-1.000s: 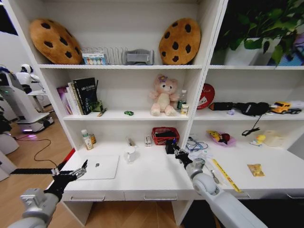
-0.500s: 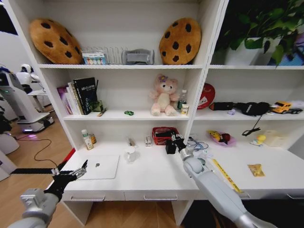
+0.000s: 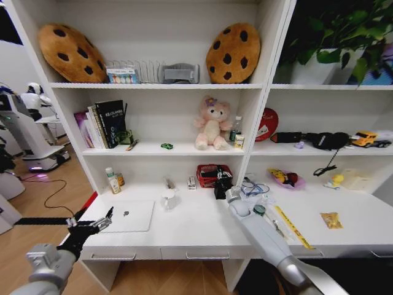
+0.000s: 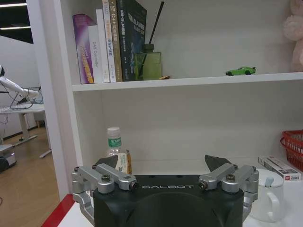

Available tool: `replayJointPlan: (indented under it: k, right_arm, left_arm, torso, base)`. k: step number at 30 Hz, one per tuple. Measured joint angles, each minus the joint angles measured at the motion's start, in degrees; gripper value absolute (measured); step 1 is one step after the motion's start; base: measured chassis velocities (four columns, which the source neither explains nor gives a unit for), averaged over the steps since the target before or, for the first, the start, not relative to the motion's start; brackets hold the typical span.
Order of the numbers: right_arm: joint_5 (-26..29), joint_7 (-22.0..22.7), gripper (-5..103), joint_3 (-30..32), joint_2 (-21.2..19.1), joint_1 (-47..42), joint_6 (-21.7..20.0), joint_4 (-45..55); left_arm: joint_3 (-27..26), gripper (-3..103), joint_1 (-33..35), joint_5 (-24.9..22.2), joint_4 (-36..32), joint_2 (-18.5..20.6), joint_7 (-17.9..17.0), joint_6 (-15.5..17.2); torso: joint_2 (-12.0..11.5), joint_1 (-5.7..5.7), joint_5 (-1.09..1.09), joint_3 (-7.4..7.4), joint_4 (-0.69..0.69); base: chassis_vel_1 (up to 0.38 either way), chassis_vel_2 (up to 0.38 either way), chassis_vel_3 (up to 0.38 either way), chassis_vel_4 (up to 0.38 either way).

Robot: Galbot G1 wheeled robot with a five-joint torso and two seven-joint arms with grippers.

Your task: Organize the objects on the table.

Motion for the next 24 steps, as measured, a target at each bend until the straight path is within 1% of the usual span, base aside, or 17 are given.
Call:
replayJointPlan:
  k: [2, 5, 10, 11, 12, 13, 14, 15, 16, 18, 19, 20, 22, 23, 24]
  right_arm:
    - [-1.18, -0.09, 11, 0.47, 1.05, 0.8, 2.1, -2.51]
    - [-2.04, -0.21, 11, 0.75, 1.59, 1.54, 3.34, -4.21]
    - [-2.6, -0.44, 11, 0.81, 1.91, 1.81, 3.92, -5.09]
    - [-2.73, -0.64, 9, 1.0, 1.92, 1.75, 3.75, -5.08]
    - [-2.86, -0.66, 9, 1.21, 1.99, 1.64, 3.47, -5.09]
    - [-2.91, -0.66, 14, 1.25, 2.06, 1.59, 3.39, -5.13]
    - [-2.91, -0.66, 14, 1.25, 2.06, 1.59, 3.39, -5.13]
    - [-2.92, -0.65, 19, 1.3, 2.06, 1.57, 3.27, -5.15]
    - [-2.92, -0.65, 19, 1.3, 2.06, 1.57, 3.27, -5.15]
    - [-2.89, -0.61, 30, 1.32, 1.93, 1.48, 3.03, -5.05]
    - [-2.89, -0.61, 30, 1.32, 1.93, 1.48, 3.03, -5.05]
    - [-2.86, -0.55, 36, 1.3, 1.77, 1.4, 2.96, -4.8]
    - [-2.19, -0.51, 46, 0.94, 0.19, 0.66, 2.06, -2.79]
    - [-2.19, -0.51, 46, 0.94, 0.19, 0.66, 2.06, -2.79]
    - [-1.8, -0.47, 51, 0.92, -0.7, 0.14, 1.62, -1.57]
  left_arm:
    - [0.0, 100, 0.0, 0.0, 0.0, 0.0, 0.0, 0.0]
    - [0.0, 100, 0.0, 0.0, 0.0, 0.0, 0.0, 0.0]
    - [0.0, 100, 0.0, 0.0, 0.0, 0.0, 0.0, 0.0]
    - [0.0, 100, 0.0, 0.0, 0.0, 0.0, 0.0, 0.0]
    - [0.0, 100, 0.0, 0.0, 0.0, 0.0, 0.0, 0.0]
    - [0.0, 100, 0.0, 0.0, 0.0, 0.0, 0.0, 0.0]
    - [0.0, 100, 0.0, 0.0, 0.0, 0.0, 0.0, 0.0]
    - [0.0, 100, 0.0, 0.0, 0.0, 0.0, 0.0, 0.0]
    - [0.0, 100, 0.0, 0.0, 0.0, 0.0, 0.0, 0.0]
    - [0.0, 100, 0.0, 0.0, 0.0, 0.0, 0.0, 0.0]
    - [0.0, 100, 0.0, 0.0, 0.0, 0.0, 0.0, 0.0]
    - [0.0, 100, 0.0, 0.0, 0.0, 0.0, 0.0, 0.0]
    - [0.0, 100, -0.01, 0.0, 0.0, 0.0, 0.0, 0.0]
    - [0.0, 100, -0.01, 0.0, 0.0, 0.0, 0.0, 0.0]
    - [0.0, 100, 0.0, 0.0, 0.0, 0.0, 0.0, 0.0]
  torso:
    - [0.01, 0.0, 0.0, 0.0, 0.01]
    - [0.01, 0.0, 0.0, 0.0, 0.01]
    - [0.01, 0.0, 0.01, 0.0, 0.0]
    - [0.01, 0.0, 0.0, -0.01, 0.01]
    - [0.01, 0.0, -0.01, -0.01, 0.0]
    - [0.01, 0.0, 0.01, 0.0, 0.0]
    - [0.01, 0.0, 0.01, 0.0, 0.0]
    - [0.01, 0.0, 0.01, -0.01, 0.0]
    - [0.01, 0.0, 0.01, -0.01, 0.0]
    - [0.01, 0.0, 0.0, -0.01, 0.0]
    - [0.01, 0.0, 0.0, -0.01, 0.0]
    - [0.01, 0.0, 0.01, 0.0, 0.01]
    - [0.01, 0.0, 0.01, 0.0, 0.02]
    - [0.01, 0.0, 0.01, 0.0, 0.02]
    - [0.01, 0.0, 0.0, 0.0, 0.01]
  base:
    - [0.0, 0.0, 0.0, 0.0]
    - [0.0, 0.0, 0.0, 0.0]
    - [0.0, 0.0, 0.0, 0.0]
    - [0.0, 0.0, 0.0, 0.0]
    - [0.0, 0.0, 0.0, 0.0]
    - [0.0, 0.0, 0.0, 0.0]
    - [0.0, 0.0, 0.0, 0.0]
    - [0.0, 0.0, 0.0, 0.0]
    - [0.0, 0.0, 0.0, 0.0]
    - [0.0, 0.0, 0.0, 0.0]
    - [0.0, 0.0, 0.0, 0.0]
    - [0.0, 0.0, 0.0, 0.0]
    - [0.0, 0.0, 0.0, 0.0]
    - [0.0, 0.0, 0.0, 0.0]
    - [0.0, 0.0, 0.0, 0.0]
